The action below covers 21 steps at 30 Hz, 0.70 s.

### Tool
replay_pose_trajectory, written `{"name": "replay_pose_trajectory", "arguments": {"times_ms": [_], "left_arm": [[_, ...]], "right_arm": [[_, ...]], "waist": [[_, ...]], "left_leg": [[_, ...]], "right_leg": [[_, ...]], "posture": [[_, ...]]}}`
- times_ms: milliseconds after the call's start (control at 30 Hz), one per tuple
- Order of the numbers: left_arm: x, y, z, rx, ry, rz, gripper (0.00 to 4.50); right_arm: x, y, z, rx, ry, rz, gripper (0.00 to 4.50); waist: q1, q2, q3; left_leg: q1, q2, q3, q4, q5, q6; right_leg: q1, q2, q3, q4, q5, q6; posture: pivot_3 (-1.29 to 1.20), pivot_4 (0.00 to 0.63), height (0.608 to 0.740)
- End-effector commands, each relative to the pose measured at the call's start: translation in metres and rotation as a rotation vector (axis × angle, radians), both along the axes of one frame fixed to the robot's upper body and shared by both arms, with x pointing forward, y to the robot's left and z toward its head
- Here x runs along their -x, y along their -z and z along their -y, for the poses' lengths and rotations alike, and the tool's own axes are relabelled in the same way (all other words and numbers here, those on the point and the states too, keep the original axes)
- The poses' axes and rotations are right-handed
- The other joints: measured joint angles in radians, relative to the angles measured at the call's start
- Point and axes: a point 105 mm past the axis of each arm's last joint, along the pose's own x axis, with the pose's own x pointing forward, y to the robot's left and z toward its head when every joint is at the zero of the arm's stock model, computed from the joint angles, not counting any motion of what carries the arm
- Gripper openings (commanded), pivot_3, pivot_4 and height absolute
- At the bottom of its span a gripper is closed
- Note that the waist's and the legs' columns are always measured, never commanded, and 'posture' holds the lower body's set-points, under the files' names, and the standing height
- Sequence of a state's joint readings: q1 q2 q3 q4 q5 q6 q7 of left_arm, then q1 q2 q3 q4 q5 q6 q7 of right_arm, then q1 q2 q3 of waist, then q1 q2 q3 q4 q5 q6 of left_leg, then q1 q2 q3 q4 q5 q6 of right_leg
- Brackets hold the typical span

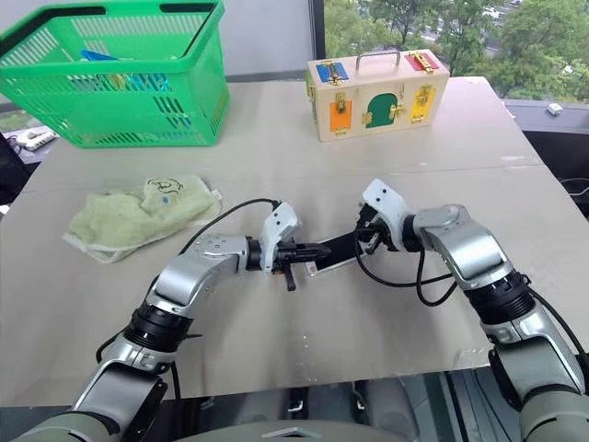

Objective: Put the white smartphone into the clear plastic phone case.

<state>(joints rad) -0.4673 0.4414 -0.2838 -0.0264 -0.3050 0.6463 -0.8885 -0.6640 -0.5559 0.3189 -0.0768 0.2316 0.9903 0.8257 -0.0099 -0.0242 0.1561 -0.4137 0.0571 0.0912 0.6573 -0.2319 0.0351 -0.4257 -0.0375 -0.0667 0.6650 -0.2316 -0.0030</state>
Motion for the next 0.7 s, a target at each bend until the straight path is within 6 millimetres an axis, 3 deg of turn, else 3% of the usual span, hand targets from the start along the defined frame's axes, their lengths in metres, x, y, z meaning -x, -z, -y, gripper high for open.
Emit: {"name": "replay_pose_trajectory", "arguments": {"times_ms": [33, 233, 333, 500, 567, 700], "left_arm": [[0.004, 0.014, 0.000, -0.036, -0.014, -0.040, 0.00], [0.004, 0.020, 0.006, -0.032, -0.028, -0.052, 0.00], [0.004, 0.021, 0.009, -0.023, -0.047, -0.057, 0.00], [0.005, 0.028, 0.012, -0.019, -0.063, -0.071, 0.00], [0.006, 0.029, 0.012, -0.017, -0.068, -0.074, 0.00], [0.005, 0.032, 0.010, -0.021, -0.075, -0.079, 0.00]], "right_arm": [[0.003, 0.025, 0.016, 0.085, 0.045, -0.140, 0.03], [0.011, 0.049, 0.021, 0.139, 0.045, -0.350, 0.03], [0.018, 0.071, 0.027, 0.224, 0.029, -0.437, 0.03], [0.014, 0.105, 0.036, 0.348, 0.036, -0.440, 0.03], [0.006, 0.100, 0.033, 0.295, 0.036, -0.389, 0.03], [0.004, 0.053, 0.022, 0.075, -0.010, -0.317, 0.03]], "waist": [[0.000, 0.000, 0.000], [0.005, -0.001, -0.006], [0.009, 0.000, -0.013], [0.008, -0.009, -0.041], [0.008, -0.009, -0.045], [0.016, -0.008, -0.044]], "left_leg": [[0.000, 0.000, 0.000, 0.000, 0.000, 0.000], [0.002, 0.000, -0.003, 0.001, 0.000, 0.000], [0.004, -0.001, -0.004, 0.002, 0.000, 0.000], [0.018, -0.001, -0.004, -0.005, -0.001, 0.000], [0.022, 0.000, -0.005, -0.006, -0.001, 0.000], [0.027, -0.002, -0.005, -0.006, -0.004, -0.005]], "right_leg": [[0.000, 0.000, 0.000, 0.000, 0.000, 0.000], [0.005, -0.001, -0.002, -0.001, 0.000, 0.000], [0.007, -0.002, -0.003, -0.002, 0.000, 0.000], [0.018, -0.006, -0.004, -0.006, -0.003, -0.004], [0.021, -0.007, -0.004, -0.006, -0.004, -0.005], [0.026, -0.014, -0.008, -0.006, -0.004, -0.005]], "posture": [[0.00, 0.150, 0.740], [0.00, 0.150, 0.740], [0.00, 0.150, 0.740], [0.00, 0.150, 0.740], [0.00, 0.150, 0.740], [0.00, 0.150, 0.740]]}}
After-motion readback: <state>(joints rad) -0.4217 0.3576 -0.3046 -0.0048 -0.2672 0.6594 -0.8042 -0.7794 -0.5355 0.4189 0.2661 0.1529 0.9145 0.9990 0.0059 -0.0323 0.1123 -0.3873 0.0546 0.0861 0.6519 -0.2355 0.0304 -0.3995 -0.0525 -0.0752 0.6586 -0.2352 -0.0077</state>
